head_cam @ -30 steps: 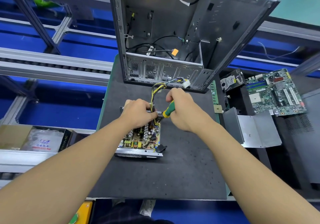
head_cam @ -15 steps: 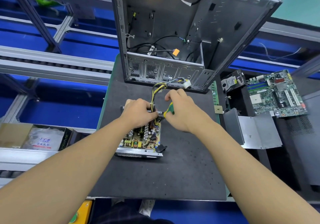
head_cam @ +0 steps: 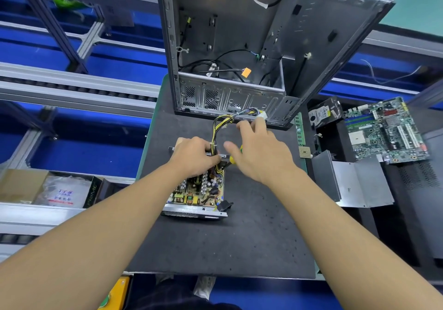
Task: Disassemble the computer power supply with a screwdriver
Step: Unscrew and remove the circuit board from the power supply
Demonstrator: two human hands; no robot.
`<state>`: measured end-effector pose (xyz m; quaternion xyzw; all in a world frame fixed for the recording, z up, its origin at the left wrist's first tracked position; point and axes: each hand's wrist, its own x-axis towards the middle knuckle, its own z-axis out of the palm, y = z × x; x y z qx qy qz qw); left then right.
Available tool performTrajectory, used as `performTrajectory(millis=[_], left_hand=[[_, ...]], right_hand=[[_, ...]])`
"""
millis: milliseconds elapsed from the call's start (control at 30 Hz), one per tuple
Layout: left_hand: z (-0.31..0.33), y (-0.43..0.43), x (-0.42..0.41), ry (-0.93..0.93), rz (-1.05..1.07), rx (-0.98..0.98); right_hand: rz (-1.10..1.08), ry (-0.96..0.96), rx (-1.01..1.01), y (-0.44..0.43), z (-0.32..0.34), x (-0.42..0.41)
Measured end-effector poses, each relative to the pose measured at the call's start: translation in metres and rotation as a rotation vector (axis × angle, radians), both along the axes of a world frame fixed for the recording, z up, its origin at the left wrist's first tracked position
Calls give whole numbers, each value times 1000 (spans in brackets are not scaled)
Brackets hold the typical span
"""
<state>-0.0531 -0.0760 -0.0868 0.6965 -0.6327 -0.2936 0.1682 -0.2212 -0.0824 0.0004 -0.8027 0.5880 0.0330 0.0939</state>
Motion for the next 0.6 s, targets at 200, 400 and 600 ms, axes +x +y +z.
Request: performTrajectory(millis=[200, 400, 600], left_hand=[[1, 0, -1, -6, 3, -7], [-1, -2, -1, -23, -1, -11], [-2, -2, 0, -6, -6, -9]], right_hand=[[34, -22, 83, -3, 1, 1], [-44, -264, 178, -4, -2, -10], [-75, -341, 139, -6, 5, -22]])
